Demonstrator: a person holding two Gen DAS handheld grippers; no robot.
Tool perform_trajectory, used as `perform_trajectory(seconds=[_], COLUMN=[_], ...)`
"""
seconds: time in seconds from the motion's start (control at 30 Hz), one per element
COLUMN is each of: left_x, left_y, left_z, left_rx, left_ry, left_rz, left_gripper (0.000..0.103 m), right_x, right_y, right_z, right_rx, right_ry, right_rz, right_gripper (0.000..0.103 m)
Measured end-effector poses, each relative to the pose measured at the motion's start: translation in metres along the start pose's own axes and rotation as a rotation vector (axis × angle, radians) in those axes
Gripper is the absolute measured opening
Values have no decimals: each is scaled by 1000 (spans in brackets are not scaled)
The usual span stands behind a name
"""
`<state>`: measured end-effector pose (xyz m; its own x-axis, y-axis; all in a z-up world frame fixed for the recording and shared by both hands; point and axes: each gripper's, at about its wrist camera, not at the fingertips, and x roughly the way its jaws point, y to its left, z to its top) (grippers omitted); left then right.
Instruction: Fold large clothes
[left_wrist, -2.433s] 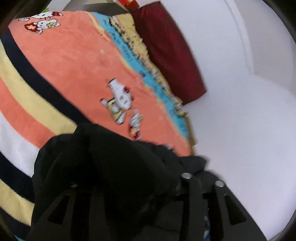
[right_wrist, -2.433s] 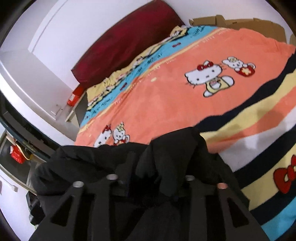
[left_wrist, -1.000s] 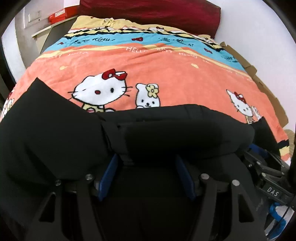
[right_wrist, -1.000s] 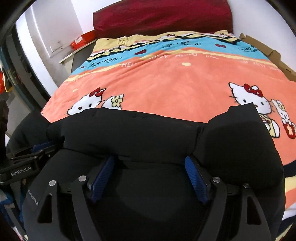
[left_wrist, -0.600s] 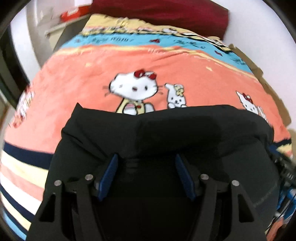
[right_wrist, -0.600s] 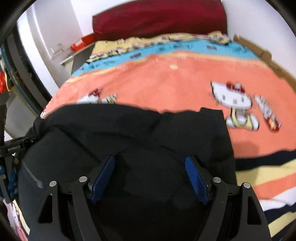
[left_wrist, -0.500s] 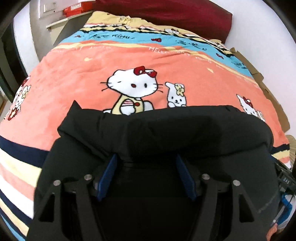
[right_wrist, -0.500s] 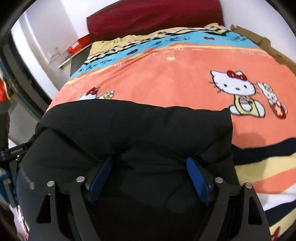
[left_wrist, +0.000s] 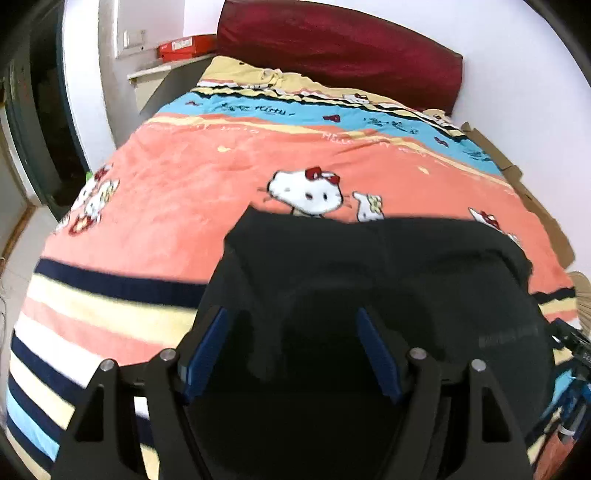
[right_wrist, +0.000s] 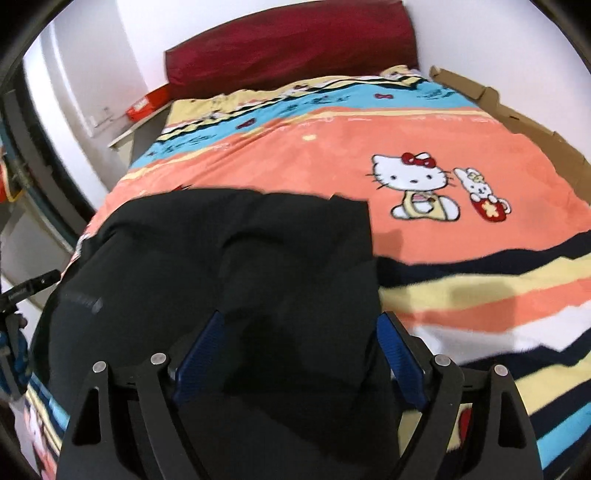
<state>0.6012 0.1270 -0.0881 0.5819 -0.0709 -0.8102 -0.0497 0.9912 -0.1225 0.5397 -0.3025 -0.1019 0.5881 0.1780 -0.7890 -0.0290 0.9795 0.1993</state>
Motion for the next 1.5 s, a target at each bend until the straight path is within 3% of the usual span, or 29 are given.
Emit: perform_trajectory(seconds=[0.1,0.2,0.43,0.6,0.87,1.17,1.5], left_x=[11,-2,-64,-87,-73,-57,-56], left_y=[19,42,33,16,-18,-27,-24], left_z=[-29,-46,-77,-98,-111,-119,-124], left_rx=[-11,-103,-56,-6,88,107,129], left_ry=[76,57,-89,-171,-208,-220,-226], left_rz=[49,26,122,125,141,152,155], left_gripper=[72,72,72,72,72,72,72], right_x=[4,3,-32,-60,-48,-33,-37], right_y=[-1,-10,-15,9,40,27,-3], right_z=[-22,-40,-64,-72,-86,-99,-110], right_rx=[19,61,34,-18,-107,-85,-26], right_ry=[45,67,54,-31,-56,-44,-22], right_rz=[27,12,-76,1,41,45,-14], right_gripper=[85,85,85,85,86,88,90])
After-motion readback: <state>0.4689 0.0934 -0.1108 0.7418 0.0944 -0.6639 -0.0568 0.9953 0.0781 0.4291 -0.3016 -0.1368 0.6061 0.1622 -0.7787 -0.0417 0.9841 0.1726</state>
